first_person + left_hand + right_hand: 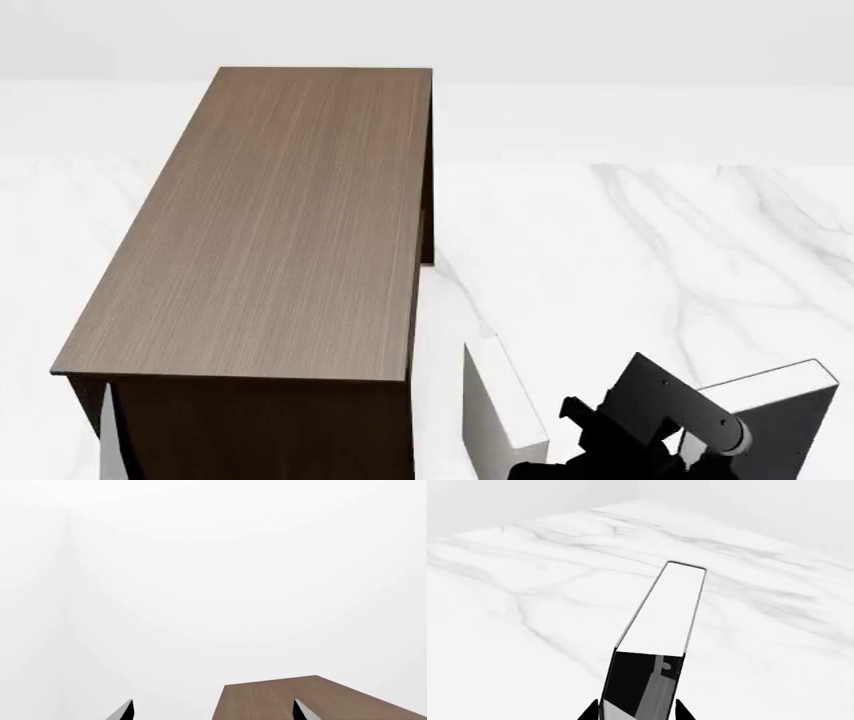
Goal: Pick up the book in the middle and place it on the cabinet shelf.
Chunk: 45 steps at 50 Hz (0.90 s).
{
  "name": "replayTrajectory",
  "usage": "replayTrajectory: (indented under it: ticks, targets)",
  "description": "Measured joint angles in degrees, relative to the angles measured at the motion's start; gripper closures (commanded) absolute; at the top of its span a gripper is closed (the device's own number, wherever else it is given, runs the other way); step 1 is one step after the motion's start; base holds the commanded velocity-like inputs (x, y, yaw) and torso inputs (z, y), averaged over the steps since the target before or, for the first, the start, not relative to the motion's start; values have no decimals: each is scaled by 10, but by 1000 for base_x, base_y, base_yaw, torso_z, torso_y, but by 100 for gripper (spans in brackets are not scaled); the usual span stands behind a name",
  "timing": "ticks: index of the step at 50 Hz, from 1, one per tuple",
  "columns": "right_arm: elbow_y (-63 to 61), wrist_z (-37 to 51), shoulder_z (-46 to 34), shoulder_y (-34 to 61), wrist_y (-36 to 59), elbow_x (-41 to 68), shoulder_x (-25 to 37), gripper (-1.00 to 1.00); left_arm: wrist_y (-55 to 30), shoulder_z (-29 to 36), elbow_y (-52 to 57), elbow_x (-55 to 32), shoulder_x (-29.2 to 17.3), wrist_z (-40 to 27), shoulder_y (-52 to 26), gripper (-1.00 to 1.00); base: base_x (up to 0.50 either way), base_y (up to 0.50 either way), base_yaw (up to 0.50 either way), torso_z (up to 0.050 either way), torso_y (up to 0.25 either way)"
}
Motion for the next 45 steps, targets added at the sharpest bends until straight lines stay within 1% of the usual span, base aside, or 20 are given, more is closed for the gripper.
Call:
replayTrajectory:
  ticks: [8,14,19,28,36,45]
  targets:
    - [-24,8,-10,-5,9,9,7,100,0,2,0,-1,-1,-1,0,-100,0,0,0,0,1]
    - [-88,19,-15,-19,30,23,22,100,1,3,-1,-1,-3,-2,0,-100,0,0,0,0,2]
    - [-182,32,-18,-35,62,44,41,100,1,4,-1,-1,-4,-3,0,-100,0,0,0,0,2]
    - [-388,69,-16,-53,131,89,84,100,2,6,-1,0,-5,-4,0,-100,0,0,0,0,1]
    - [-547,100,-15,-50,188,120,119,100,2,6,-1,-1,-6,-6,-2,-100,0,0,0,0,1]
    - [-688,115,-24,-30,232,137,150,100,2,7,-2,-1,-8,-8,-3,-100,0,0,0,0,1]
